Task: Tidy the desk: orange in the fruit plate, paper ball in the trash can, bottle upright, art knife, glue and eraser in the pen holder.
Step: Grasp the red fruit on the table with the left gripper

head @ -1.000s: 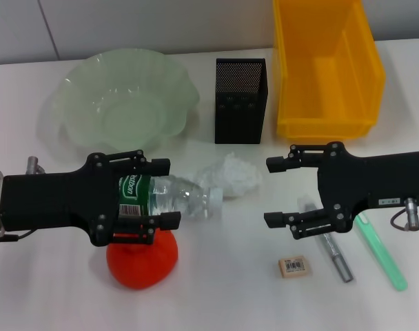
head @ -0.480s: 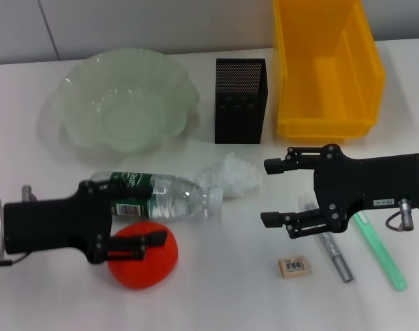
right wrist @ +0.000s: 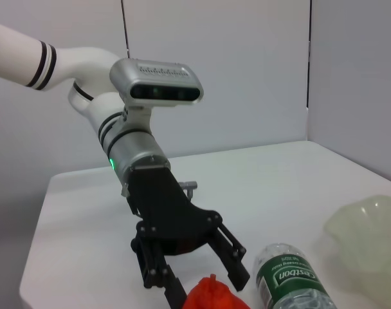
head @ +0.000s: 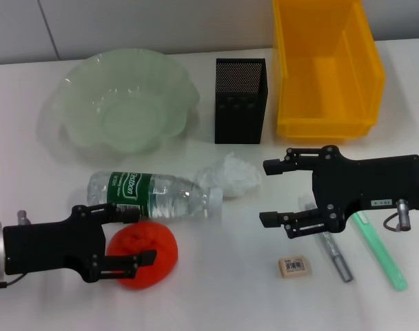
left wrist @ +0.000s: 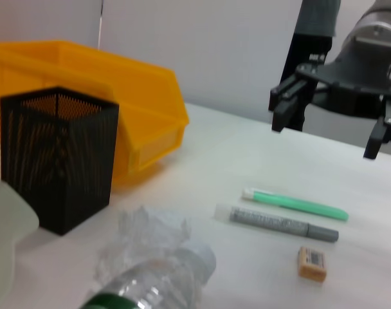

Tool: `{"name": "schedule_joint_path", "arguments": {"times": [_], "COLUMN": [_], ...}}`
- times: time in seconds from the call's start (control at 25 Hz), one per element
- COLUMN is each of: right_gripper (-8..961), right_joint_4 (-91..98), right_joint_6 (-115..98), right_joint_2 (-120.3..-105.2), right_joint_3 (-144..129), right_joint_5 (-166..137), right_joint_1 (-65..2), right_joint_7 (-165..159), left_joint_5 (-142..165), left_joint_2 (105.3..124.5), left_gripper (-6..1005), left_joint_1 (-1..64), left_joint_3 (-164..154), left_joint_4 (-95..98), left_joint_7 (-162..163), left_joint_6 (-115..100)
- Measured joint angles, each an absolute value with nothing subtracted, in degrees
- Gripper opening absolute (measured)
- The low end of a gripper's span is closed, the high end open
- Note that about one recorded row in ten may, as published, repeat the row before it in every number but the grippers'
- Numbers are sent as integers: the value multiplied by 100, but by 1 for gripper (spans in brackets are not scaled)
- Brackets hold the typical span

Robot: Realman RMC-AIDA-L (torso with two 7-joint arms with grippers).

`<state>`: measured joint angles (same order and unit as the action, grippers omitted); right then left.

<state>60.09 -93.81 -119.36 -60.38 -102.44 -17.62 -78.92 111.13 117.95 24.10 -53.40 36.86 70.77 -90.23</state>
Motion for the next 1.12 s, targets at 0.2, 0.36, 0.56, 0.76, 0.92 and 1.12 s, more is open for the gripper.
{"name": "schedule_joint_path", "arguments": {"times": [0.2, 0.36, 0.56, 0.76, 0.92, 1.12], "right_gripper": [811, 810, 809, 808, 808, 807], "right_joint_4": [5968, 5960, 5965, 5996, 5997, 5985], "right_joint_6": [-9382, -9383, -9386, -9414, -9423, -9420], "right_joint_2": [-11936, -11936, -11936, -11936, -11936, -11936], "right_joint_3": [-6038, -6037, -6037, -6037, -6038, -6037], "right_joint_5": [-10247, -10248, -10248, -10234, -10225, -10217], "right_joint_1": [-1793, -1804, -1815, -1819, -1820, -1819], "right_joint_7": [-7892, -7892, -7893, -7914, -7924, -7927], "left_joint_5": [11192, 11192, 11205, 11483, 11597, 11592], "left_joint_2": [11761, 11757, 11778, 11798, 11813, 11821], "left_gripper": [806, 806, 805, 720, 572, 467], "left_joint_1": [2470, 2472, 2453, 2535, 2581, 2583], "left_joint_3": [-5352, -5355, -5339, -5361, -5362, -5361], "left_joint_4": [3519, 3502, 3498, 3498, 3509, 3544], "left_joint_7": [7203, 7206, 7207, 7368, 7393, 7366], "left_joint_6": [-8913, -8905, -8821, -8631, -8580, -8581]}}
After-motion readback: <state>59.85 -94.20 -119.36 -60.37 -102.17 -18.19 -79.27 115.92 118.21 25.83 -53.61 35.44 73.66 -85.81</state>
